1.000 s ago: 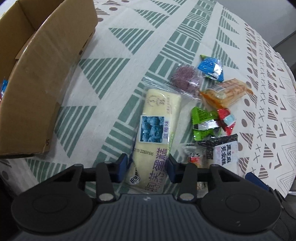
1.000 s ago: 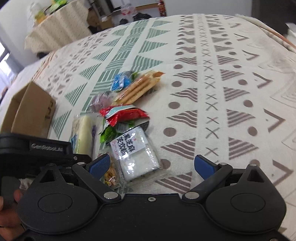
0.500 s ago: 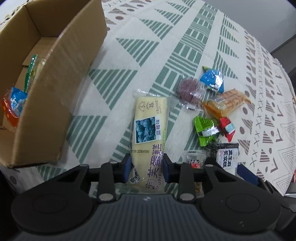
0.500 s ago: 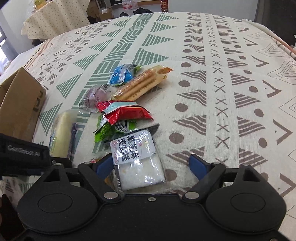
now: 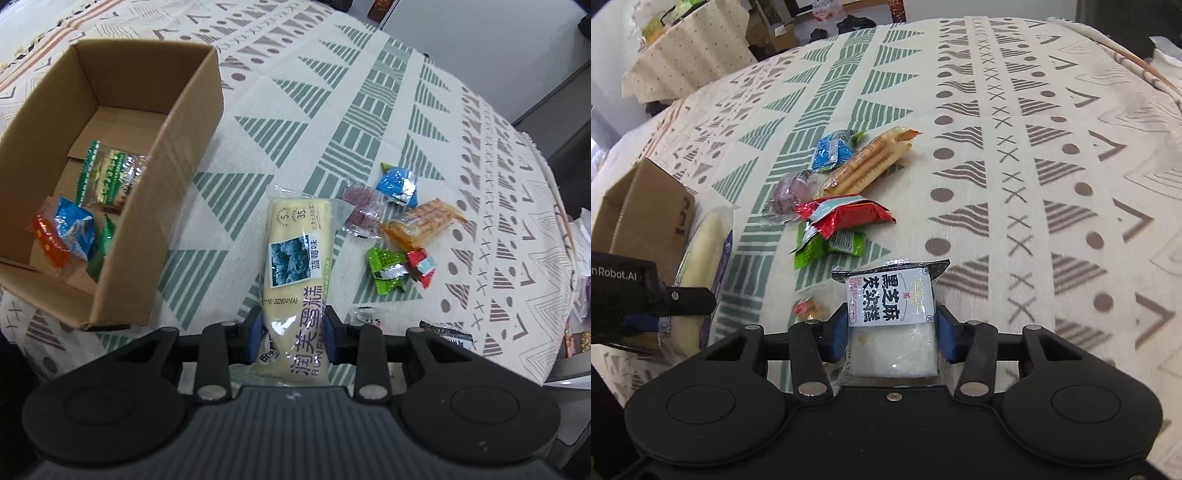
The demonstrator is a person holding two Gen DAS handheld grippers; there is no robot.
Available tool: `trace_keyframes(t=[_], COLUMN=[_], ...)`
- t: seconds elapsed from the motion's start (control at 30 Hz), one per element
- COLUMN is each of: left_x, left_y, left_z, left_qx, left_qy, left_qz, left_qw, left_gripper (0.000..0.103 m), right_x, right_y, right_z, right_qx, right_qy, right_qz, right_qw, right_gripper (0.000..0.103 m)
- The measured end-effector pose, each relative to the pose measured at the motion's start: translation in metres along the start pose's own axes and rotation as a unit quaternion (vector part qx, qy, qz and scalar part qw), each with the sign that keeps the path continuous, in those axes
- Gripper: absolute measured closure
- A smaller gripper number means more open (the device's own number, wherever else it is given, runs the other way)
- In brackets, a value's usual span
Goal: Organize snacks
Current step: 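Grasp the cream cake pack with the left gripper while the right grasps the white square pack, then carry the cream cake pack in the left gripper while the right carries the white pack to the box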
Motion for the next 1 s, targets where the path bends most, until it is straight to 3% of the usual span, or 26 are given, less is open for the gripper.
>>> trace_keyframes(t=[0.57, 1.0], left_x=[0.004, 0.019], left_y=[-0.067, -0.097], left_z=[0.029, 0.056], left_qx=[-0.033, -0.046], left_qy=[-0.009, -0.021], left_qz=[-0.064, -0.094], left_qw=[0.9973, 0.9943], left_gripper=[0.071, 0.071], right_x=[0.003, 0.016], right_y=[-0.057, -0.075], right_z=[0.045, 0.082], right_qx=[0.009, 0.029], right_qy=[-0.006, -0.015], right_qz=[-0.065, -0.101], right_qw=[0.998, 0.994], right_gripper=[0.057, 0.057])
Point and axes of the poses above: each gripper's, at about its wrist camera, not at the fingertips, and y roughly the way its jaws point, z to its left, x to its top, the point moved 1 cm from there along y, roughly the way its jaws point, and after that the axes turned 11 degrees about x, right-handed, at the moved point
